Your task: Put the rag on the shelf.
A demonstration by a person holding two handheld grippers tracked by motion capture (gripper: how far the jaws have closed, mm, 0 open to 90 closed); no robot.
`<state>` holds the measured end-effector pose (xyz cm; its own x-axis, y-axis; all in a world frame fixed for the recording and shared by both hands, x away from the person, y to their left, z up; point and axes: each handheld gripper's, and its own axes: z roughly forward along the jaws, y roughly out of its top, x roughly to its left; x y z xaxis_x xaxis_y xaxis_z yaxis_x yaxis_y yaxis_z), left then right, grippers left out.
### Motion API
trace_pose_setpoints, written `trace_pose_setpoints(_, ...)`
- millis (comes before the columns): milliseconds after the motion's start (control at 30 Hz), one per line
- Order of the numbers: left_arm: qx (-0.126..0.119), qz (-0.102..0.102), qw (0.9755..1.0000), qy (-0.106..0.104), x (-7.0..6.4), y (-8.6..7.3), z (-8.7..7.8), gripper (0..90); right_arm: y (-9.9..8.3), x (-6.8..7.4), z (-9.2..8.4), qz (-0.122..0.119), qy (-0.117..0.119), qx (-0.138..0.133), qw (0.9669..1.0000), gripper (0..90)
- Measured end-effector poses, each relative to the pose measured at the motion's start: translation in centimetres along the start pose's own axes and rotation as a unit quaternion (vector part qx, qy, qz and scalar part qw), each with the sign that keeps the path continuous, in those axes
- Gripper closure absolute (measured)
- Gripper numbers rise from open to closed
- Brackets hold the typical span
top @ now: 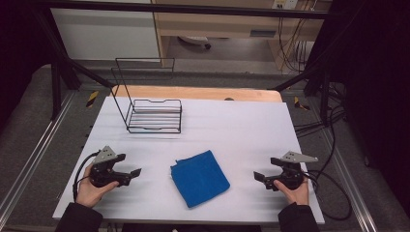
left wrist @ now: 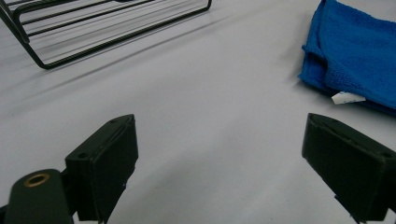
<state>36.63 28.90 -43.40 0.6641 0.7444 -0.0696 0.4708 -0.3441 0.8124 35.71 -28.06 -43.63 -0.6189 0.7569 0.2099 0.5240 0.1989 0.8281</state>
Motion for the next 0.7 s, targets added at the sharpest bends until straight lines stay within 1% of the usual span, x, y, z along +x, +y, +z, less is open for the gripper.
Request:
trace_pose_setpoints(300, 0.003, 0.001, 1.0000, -0.001, -0.4, 0.2, 0.2, 10.3, 0.0, 0.1, 0.1, 0.003, -0.002, 0.003, 1.0000, 0.7)
trace_pose_setpoints(400, 0.005, 0.003, 1.0000, -0.005, -0.6, 0.3, 0.3, 9.9, 0.0, 0.2, 0.2, 0.004, -0.005, 0.006, 1.0000, 0.7)
trace_pose_setpoints(533, 0.007, -0.002, 1.0000, -0.005, -1.0, 0.6, 0.5, 9.6, 0.0, 0.3, 0.3, -0.002, -0.005, 0.010, 0.9999, 0.7)
trace_pose_setpoints(700, 0.015, 0.004, 0.9999, -0.004, -1.6, 0.9, 1.0, 9.8, 0.0, 0.3, 0.3, -0.002, -0.007, 0.013, 0.9999, 0.7)
